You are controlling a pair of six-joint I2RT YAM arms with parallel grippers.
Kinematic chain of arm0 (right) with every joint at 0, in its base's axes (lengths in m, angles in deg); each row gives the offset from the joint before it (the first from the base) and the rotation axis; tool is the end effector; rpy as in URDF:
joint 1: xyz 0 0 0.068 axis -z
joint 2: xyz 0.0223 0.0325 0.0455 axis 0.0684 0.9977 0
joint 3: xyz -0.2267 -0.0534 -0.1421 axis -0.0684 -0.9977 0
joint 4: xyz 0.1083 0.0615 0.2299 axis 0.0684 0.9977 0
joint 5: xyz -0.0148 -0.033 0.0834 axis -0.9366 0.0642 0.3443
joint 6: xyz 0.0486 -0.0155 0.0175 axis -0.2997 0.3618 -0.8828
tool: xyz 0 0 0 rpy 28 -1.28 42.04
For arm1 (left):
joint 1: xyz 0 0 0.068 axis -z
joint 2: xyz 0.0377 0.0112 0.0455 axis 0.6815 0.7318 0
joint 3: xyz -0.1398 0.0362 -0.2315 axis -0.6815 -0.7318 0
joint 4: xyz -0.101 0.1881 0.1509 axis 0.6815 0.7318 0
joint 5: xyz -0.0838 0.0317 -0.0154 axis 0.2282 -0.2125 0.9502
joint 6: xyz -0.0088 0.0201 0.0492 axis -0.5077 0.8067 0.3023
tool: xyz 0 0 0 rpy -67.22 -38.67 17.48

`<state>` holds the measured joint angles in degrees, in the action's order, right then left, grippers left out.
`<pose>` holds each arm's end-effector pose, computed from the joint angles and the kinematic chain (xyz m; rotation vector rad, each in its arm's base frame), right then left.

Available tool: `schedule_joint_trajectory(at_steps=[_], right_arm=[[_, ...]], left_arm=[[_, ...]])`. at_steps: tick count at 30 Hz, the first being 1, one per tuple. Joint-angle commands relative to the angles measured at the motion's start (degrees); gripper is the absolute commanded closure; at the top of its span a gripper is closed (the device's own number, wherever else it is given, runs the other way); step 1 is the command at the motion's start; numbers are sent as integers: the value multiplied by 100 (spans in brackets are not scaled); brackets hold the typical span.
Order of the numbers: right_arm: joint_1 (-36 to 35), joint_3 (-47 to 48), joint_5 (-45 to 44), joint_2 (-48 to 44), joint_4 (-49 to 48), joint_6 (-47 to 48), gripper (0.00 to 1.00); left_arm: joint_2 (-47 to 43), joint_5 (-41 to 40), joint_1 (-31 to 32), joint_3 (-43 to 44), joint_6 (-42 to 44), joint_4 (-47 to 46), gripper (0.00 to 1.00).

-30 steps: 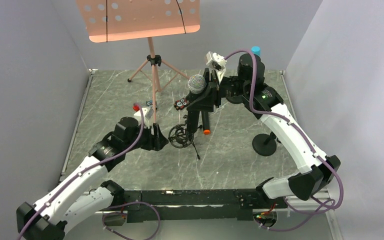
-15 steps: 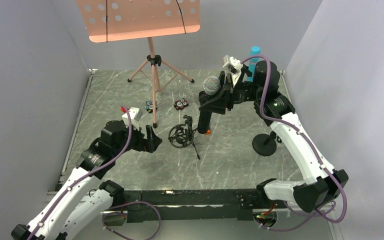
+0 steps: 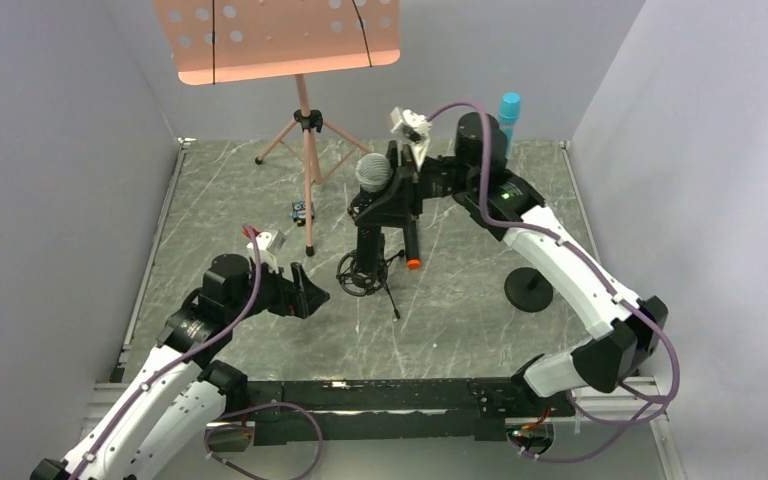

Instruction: Attach the microphones to the stand

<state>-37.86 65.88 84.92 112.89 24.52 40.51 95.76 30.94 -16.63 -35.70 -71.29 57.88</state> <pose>0.2339 0.1963 0.4519 -1.2490 1.2911 1.4519 0.1255 -0.0735 0.2647 0.1820 2.1374 -0.8622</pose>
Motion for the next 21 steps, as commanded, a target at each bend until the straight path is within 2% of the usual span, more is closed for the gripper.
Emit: schedule_joint_trajectory(at_steps=[1,21], right_arm=[[-390,423,-375,238,206,451,94],[-329,-492,-1137,88,326,1469,94]], left_arm=[[-315,72,-27,7,-316,-115,7],[-574,76,-22,-84,-328,5,4]])
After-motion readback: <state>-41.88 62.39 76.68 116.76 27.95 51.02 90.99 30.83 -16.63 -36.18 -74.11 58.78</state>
